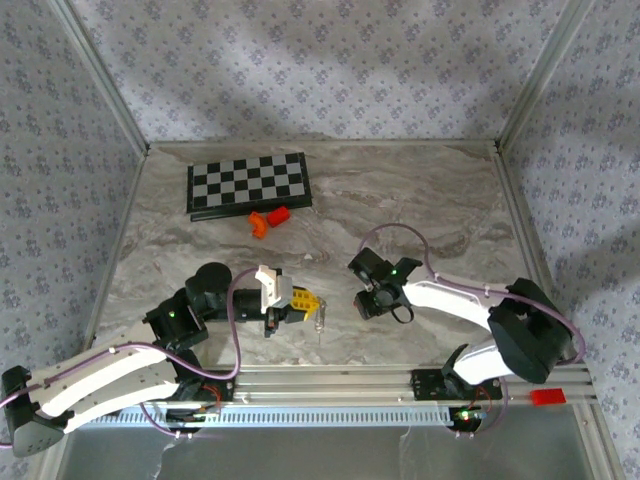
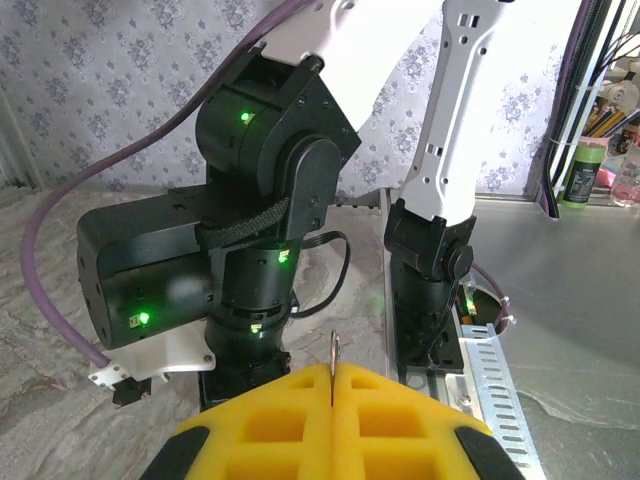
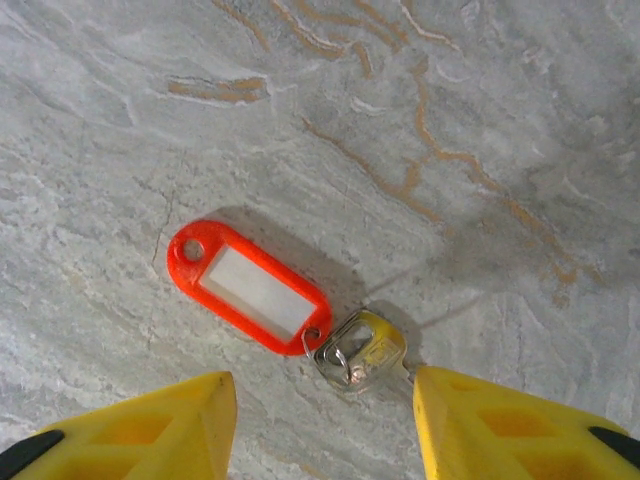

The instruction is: Put the keys on the keyring

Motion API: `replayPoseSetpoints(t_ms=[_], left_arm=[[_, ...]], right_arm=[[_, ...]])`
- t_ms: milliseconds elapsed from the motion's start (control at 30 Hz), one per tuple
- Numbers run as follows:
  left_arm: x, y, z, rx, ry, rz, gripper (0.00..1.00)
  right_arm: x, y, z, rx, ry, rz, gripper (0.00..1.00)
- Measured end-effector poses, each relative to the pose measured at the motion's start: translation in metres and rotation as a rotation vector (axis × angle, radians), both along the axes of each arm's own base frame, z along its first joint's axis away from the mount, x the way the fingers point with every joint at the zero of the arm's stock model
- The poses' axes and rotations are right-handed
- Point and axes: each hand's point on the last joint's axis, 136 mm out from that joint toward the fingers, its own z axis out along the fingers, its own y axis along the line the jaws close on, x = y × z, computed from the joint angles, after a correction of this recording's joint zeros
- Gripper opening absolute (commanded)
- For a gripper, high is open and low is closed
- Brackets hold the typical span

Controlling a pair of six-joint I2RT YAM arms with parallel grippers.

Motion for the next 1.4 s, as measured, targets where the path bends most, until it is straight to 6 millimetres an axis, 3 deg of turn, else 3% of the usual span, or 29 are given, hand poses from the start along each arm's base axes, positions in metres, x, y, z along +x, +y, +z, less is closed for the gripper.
replayPoseSetpoints(t_ms=[1000,1400], left_arm=[[0.0001,0.0023,0.0031,-0.01,-0.006,0.005,0.0],[-0.0005,0.0035,0.0018,-0.011,-0.007,0.005,0.0]], right_arm=[[0.0083,0.0044,-0.0067,-0.016,0.027,0.023,0.23],[0.0084,0.0045,-0.0078,-0.019,0.031,0.023,0.2]])
